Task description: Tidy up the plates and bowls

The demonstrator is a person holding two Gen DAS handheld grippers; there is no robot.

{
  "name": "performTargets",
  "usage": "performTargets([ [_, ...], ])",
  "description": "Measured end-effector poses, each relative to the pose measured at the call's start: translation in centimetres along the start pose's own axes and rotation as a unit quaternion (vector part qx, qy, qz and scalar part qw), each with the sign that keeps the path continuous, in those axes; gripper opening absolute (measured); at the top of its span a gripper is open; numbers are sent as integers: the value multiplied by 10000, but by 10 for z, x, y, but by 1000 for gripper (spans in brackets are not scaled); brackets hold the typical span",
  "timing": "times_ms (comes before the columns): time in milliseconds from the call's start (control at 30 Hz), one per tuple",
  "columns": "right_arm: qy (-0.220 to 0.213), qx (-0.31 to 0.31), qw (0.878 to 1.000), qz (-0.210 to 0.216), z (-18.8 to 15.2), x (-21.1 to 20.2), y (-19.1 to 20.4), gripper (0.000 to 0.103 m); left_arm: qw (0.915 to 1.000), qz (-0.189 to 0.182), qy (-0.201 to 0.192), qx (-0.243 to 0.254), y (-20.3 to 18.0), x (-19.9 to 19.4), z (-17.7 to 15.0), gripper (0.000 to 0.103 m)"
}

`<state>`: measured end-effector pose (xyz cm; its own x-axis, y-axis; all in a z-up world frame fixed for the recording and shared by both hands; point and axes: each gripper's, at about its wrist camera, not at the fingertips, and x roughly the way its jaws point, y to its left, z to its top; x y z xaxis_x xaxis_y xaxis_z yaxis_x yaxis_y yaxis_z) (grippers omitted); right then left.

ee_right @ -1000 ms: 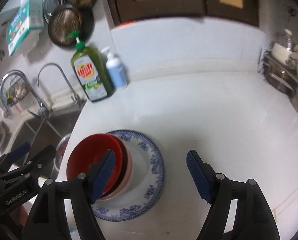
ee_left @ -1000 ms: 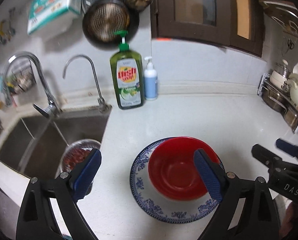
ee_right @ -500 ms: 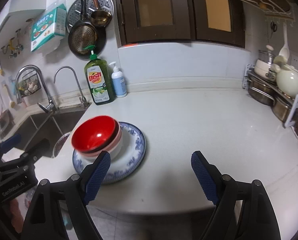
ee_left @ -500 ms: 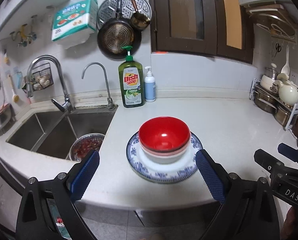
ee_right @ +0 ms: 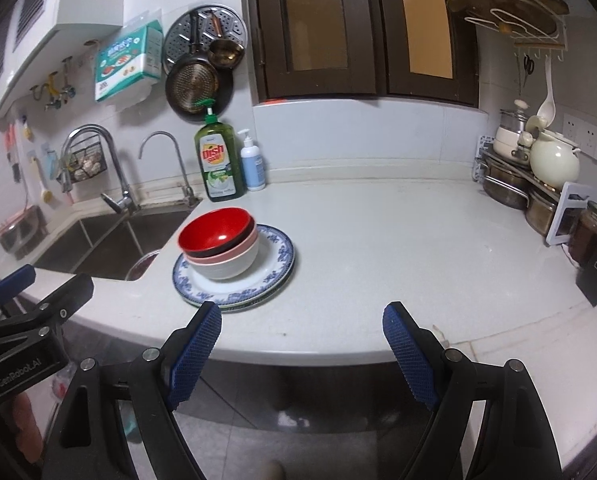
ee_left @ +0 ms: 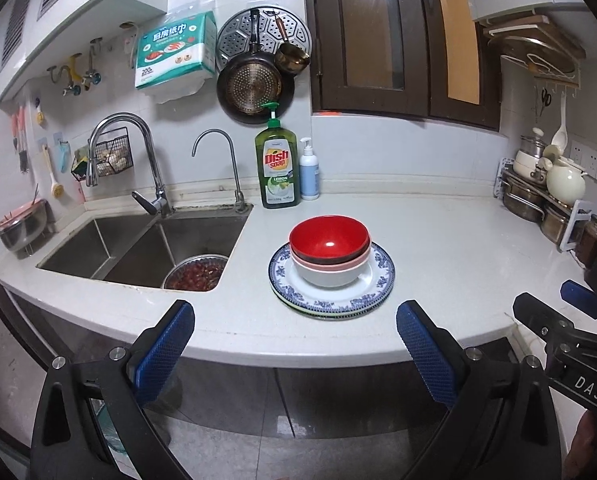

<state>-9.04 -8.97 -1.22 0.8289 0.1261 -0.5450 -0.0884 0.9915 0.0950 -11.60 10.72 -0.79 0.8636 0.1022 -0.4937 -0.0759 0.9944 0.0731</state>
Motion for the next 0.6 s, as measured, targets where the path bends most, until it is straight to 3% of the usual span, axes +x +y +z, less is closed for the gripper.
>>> performTargets([
  [600, -210, 29, 9997, -132, -16, -36, 15, 84, 9997, -164, -130, 81, 4, -27, -10, 103],
])
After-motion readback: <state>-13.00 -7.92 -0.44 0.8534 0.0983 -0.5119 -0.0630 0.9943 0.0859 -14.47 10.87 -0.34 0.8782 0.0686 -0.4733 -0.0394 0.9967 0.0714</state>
